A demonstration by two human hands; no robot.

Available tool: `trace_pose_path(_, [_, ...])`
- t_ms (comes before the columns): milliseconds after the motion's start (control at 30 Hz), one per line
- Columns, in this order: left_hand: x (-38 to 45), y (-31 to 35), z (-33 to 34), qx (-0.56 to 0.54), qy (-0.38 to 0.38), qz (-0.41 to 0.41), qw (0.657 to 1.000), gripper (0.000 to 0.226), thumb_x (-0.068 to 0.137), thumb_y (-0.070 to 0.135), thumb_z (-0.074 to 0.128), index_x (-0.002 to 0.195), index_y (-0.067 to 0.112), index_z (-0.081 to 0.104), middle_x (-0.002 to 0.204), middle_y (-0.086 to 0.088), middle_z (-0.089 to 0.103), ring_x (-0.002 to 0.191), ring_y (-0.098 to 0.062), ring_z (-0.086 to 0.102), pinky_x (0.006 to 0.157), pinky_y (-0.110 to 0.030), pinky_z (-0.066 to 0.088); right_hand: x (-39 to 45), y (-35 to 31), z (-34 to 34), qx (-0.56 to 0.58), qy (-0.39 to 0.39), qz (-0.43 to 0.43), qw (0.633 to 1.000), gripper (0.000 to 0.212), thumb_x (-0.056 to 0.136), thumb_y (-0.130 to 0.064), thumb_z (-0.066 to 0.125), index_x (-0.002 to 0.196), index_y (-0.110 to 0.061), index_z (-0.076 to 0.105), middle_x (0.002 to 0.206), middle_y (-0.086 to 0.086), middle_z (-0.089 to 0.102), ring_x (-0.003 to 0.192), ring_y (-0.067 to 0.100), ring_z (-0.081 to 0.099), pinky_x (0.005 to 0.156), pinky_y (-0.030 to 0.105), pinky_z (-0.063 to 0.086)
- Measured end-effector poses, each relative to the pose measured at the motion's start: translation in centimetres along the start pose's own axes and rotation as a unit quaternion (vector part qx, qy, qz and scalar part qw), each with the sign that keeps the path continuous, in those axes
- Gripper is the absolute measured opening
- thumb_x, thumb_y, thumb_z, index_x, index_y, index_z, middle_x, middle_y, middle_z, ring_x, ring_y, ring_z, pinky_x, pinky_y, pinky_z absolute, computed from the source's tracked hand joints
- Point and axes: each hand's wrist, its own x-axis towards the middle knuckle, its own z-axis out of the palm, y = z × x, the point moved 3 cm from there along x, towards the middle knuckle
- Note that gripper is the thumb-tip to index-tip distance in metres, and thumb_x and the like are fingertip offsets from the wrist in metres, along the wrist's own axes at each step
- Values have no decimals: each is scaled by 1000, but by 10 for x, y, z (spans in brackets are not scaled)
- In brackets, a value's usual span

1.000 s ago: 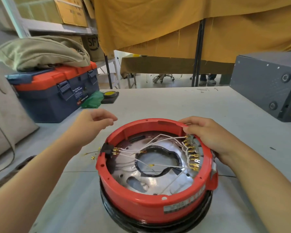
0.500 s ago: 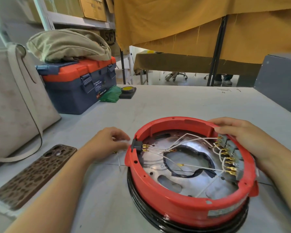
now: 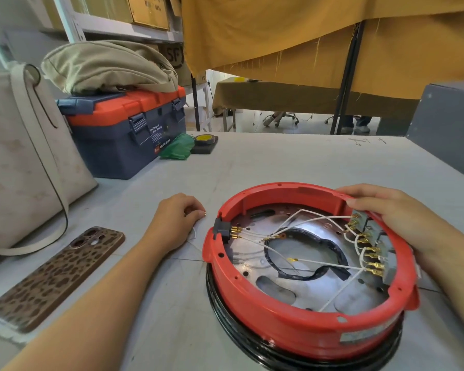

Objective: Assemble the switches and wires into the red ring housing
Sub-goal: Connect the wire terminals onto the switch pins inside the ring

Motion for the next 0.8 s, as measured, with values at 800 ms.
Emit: trace_pose_path(800, [-20, 94, -47, -167, 21, 142, 975, 19, 76, 17, 74, 84, 34, 71, 77, 18, 71, 77, 3, 63, 77, -7, 45, -4, -2, 16, -18, 90, -17, 996, 21, 88, -2, 54, 94, -12, 71, 84, 12, 72, 77, 28, 68, 80, 41, 54])
